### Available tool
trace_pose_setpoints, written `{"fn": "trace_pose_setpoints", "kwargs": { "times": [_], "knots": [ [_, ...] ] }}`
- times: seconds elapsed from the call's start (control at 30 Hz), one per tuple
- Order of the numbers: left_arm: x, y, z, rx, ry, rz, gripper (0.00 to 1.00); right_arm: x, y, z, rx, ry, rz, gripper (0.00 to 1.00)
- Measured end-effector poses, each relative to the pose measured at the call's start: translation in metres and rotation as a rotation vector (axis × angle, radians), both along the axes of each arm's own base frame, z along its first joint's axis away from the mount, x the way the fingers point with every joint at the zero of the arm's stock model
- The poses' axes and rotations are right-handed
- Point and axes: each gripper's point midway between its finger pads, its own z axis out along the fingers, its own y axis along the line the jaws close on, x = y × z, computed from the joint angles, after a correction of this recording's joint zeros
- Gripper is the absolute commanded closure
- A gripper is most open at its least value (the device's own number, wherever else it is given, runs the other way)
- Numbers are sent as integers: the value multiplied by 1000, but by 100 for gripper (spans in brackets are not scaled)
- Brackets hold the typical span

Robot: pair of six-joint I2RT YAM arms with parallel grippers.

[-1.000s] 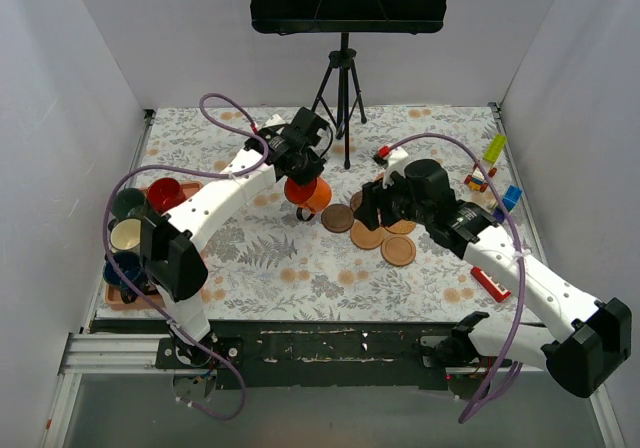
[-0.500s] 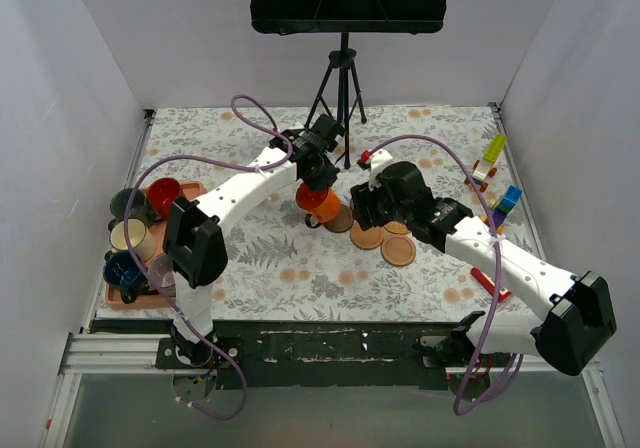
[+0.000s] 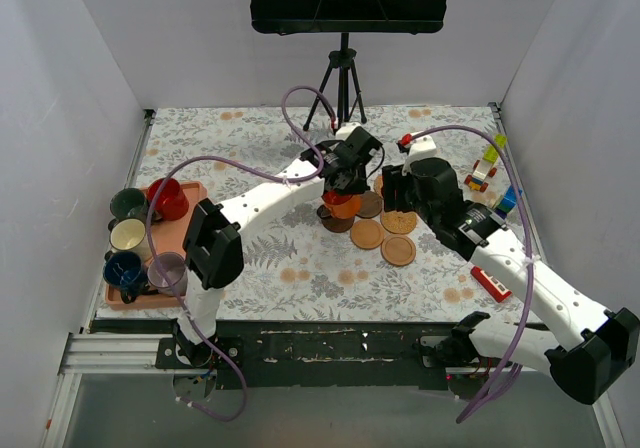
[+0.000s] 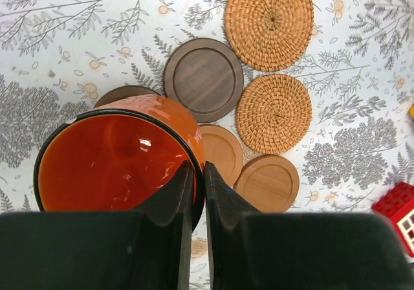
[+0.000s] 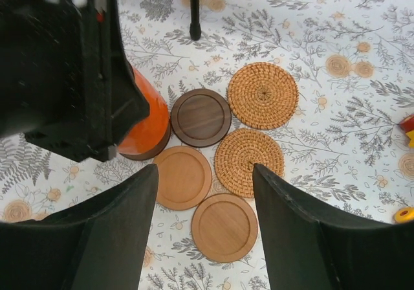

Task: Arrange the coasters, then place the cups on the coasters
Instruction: Place the cup on the coaster.

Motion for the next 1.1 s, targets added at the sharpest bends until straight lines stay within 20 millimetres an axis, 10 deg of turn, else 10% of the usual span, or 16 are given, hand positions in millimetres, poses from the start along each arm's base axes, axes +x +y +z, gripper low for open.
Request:
{"fn": "trace_pose_setpoints", "kwargs": {
  "times": [0.37,1.1],
  "knots": [
    [-5,-12,-38,159,-18,-110,100,1,-12,22,23,-56,-52,31],
    [3,-6,-42,220,-57,-135,100,1,-18,28,32,-76,-79,31]
  ]
}}
